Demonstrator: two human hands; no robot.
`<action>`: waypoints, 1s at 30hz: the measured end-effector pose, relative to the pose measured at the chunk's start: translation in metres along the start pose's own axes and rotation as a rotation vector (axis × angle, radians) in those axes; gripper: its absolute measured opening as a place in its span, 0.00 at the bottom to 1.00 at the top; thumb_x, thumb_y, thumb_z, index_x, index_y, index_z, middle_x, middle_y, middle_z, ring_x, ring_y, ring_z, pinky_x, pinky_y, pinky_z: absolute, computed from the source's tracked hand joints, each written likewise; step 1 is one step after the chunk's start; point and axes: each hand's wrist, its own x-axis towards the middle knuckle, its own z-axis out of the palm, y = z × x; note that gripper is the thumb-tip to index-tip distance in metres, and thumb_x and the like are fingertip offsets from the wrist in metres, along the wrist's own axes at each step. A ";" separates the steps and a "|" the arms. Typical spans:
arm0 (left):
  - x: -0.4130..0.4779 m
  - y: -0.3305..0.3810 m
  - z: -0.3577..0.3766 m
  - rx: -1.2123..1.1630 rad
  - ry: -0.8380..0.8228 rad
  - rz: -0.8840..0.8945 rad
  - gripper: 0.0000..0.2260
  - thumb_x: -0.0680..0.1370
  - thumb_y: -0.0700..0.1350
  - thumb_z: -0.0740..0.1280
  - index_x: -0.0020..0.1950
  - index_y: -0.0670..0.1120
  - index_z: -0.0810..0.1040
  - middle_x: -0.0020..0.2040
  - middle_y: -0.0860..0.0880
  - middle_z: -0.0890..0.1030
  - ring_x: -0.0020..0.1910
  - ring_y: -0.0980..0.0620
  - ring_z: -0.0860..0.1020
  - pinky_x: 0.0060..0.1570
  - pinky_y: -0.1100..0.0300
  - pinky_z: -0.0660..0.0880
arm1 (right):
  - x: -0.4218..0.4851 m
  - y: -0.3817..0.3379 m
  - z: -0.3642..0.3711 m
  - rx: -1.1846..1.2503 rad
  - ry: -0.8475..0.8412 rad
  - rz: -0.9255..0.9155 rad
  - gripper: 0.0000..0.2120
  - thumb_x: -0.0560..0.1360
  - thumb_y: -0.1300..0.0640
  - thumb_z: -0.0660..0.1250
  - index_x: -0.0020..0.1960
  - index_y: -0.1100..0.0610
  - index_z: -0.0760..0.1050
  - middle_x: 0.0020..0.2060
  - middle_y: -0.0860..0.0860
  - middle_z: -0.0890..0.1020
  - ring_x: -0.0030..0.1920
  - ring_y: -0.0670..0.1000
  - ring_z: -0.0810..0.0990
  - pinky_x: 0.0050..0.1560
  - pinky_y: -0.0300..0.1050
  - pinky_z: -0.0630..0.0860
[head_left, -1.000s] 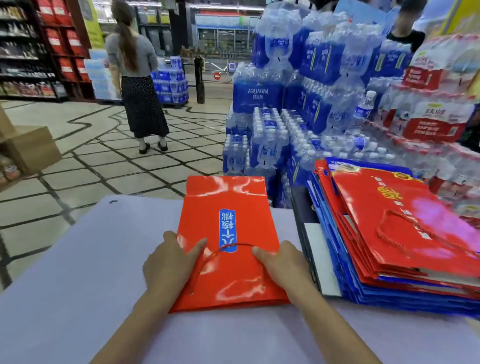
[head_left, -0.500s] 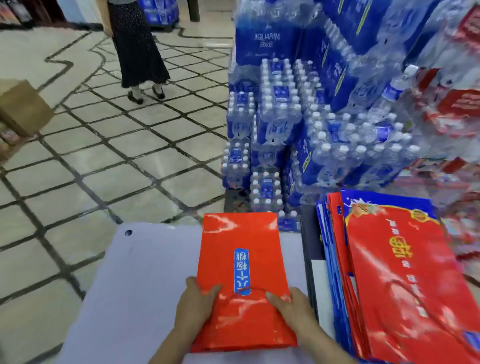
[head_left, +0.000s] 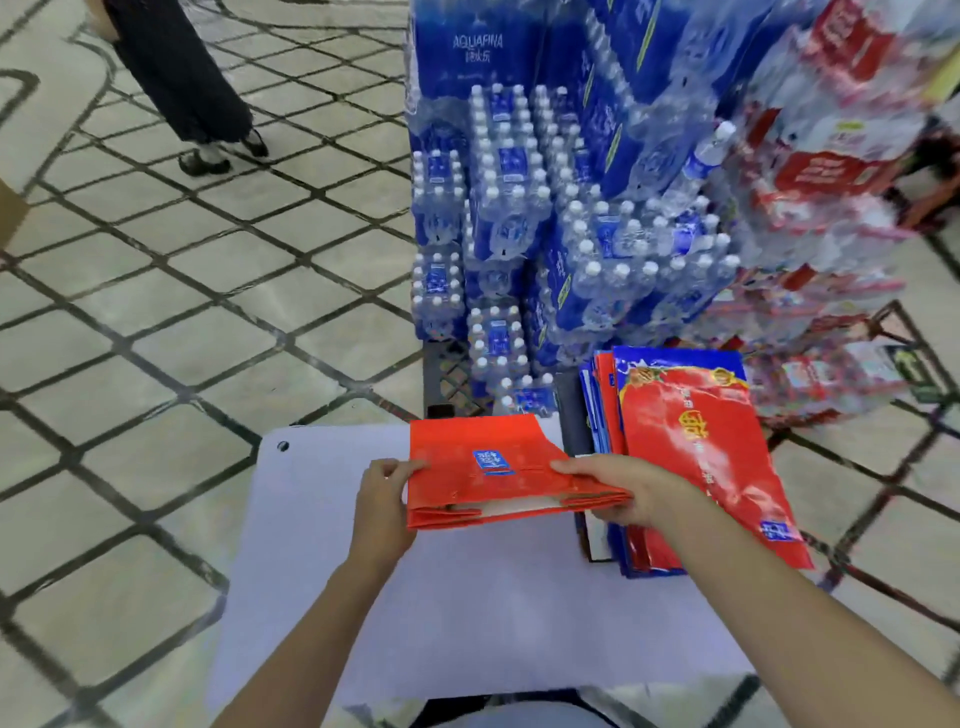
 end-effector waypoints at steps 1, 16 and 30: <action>0.002 0.003 0.001 -0.004 0.036 0.020 0.11 0.70 0.38 0.72 0.51 0.46 0.80 0.51 0.49 0.74 0.53 0.43 0.76 0.51 0.54 0.75 | -0.004 -0.003 -0.003 0.054 -0.010 -0.012 0.13 0.76 0.50 0.70 0.38 0.57 0.79 0.27 0.50 0.81 0.22 0.45 0.78 0.21 0.36 0.72; 0.024 0.081 -0.020 -0.747 -0.187 -0.065 0.10 0.80 0.45 0.64 0.61 0.52 0.76 0.54 0.50 0.84 0.51 0.48 0.83 0.46 0.56 0.81 | 0.013 0.012 -0.015 -0.201 0.203 -0.476 0.28 0.70 0.57 0.77 0.65 0.51 0.69 0.52 0.47 0.77 0.52 0.46 0.78 0.44 0.37 0.74; 0.001 0.171 0.137 -0.577 -0.263 -0.154 0.26 0.68 0.42 0.78 0.63 0.50 0.72 0.52 0.47 0.84 0.47 0.48 0.84 0.34 0.59 0.78 | -0.018 0.026 -0.184 0.023 0.339 -0.583 0.09 0.73 0.67 0.72 0.53 0.63 0.78 0.41 0.56 0.84 0.35 0.49 0.81 0.34 0.41 0.78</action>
